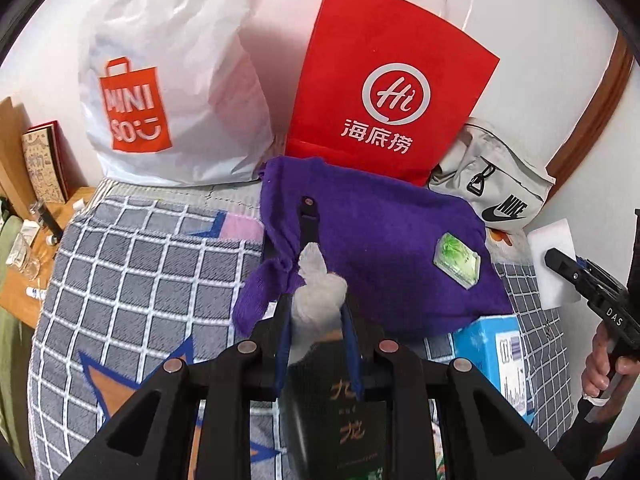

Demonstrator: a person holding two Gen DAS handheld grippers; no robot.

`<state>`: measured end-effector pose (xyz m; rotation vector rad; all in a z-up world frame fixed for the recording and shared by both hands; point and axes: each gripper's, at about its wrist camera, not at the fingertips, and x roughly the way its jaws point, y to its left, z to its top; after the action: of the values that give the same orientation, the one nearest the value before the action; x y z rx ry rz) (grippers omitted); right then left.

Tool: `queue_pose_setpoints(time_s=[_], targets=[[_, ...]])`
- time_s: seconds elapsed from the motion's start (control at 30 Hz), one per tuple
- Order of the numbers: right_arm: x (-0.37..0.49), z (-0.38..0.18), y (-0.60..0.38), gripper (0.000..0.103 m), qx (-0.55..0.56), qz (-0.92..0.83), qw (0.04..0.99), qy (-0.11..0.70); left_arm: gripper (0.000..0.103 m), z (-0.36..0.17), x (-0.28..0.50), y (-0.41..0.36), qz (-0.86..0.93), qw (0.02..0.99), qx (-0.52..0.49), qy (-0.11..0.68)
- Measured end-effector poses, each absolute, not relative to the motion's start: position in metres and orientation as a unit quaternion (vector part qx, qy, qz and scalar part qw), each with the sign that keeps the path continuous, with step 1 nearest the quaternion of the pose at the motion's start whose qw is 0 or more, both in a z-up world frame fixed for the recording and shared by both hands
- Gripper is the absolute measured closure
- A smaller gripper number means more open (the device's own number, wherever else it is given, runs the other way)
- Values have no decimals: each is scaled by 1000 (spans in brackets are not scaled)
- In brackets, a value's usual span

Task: Organize soft objects
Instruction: 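Carry tissue and sponge onto the purple towel and open both tools to release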

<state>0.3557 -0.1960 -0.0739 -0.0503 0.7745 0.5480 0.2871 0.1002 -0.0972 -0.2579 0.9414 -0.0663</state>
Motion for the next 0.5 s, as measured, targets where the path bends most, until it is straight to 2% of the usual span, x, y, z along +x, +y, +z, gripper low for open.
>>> queue_pose_setpoints(time_s=[0.3,0.5], targets=[[394,-72,-184,71,-34,269,890,367,79,-102,327,93,-28,878,-120,462],[414,-96,-175,71,-41,280,877,388,79,-117,348,91,-34,872,-122,472]])
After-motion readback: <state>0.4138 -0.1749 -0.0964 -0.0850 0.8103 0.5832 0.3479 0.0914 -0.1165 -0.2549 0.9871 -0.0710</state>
